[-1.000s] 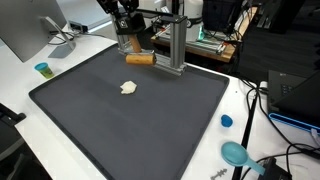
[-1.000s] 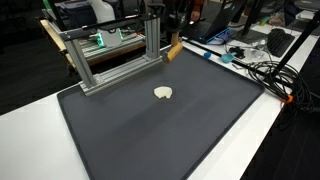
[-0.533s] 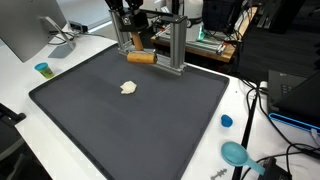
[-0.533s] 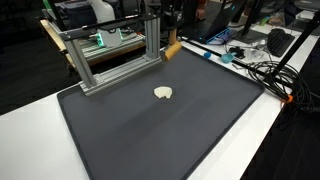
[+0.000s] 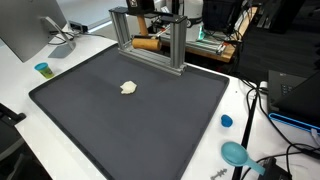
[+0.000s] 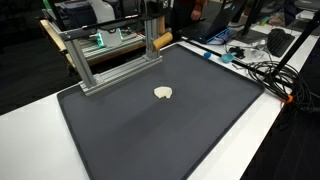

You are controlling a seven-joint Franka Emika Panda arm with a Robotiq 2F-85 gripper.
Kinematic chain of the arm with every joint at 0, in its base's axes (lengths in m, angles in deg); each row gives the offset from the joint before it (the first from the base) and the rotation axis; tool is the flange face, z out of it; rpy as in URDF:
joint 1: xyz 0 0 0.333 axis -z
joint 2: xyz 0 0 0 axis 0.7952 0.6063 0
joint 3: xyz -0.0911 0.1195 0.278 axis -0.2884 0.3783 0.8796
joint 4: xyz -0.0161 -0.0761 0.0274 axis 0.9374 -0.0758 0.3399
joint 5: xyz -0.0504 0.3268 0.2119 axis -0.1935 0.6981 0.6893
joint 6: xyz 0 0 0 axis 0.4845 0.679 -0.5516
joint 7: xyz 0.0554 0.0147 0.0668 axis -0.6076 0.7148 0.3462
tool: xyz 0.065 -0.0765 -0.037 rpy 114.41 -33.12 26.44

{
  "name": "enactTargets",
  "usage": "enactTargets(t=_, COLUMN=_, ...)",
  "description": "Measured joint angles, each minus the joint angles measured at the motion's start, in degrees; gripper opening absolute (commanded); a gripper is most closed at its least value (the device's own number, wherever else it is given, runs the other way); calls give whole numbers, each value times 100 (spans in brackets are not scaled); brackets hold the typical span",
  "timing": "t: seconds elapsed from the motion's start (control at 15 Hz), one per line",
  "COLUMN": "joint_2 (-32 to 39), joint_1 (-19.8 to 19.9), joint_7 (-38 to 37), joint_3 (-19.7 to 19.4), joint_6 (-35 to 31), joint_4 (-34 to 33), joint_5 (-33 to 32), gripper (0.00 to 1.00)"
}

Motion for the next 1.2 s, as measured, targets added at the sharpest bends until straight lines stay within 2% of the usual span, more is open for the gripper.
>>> enactTargets(t=0.07, joint_2=-352, joint_1=-70, joint_7=0, joint_3=2, joint_6=-54, joint_4=229, joint_5=73, gripper=47)
enactTargets(t=0.2, joint_2=-902, joint_1=-226, joint_7=0, joint_3=10, joint_6=-174, joint_4=543, joint_5=102, gripper=47)
enactTargets(t=0.27, joint_2=-1071, joint_1=-266, joint_7=-1, joint_3=12, joint_6=-193, joint_4=644, joint_5=105, gripper=22)
enactTargets(t=0.73, joint_2=-1048, joint_1=-249, joint_7=-227, joint_3=7, joint_6=172, joint_4=875, joint_5=-277, gripper=22)
enactTargets(t=1.2, joint_2=-1048, joint_1=-261, joint_7=-411, joint_3=-73, joint_6=41, joint_4=1293, joint_5=-217, gripper=22)
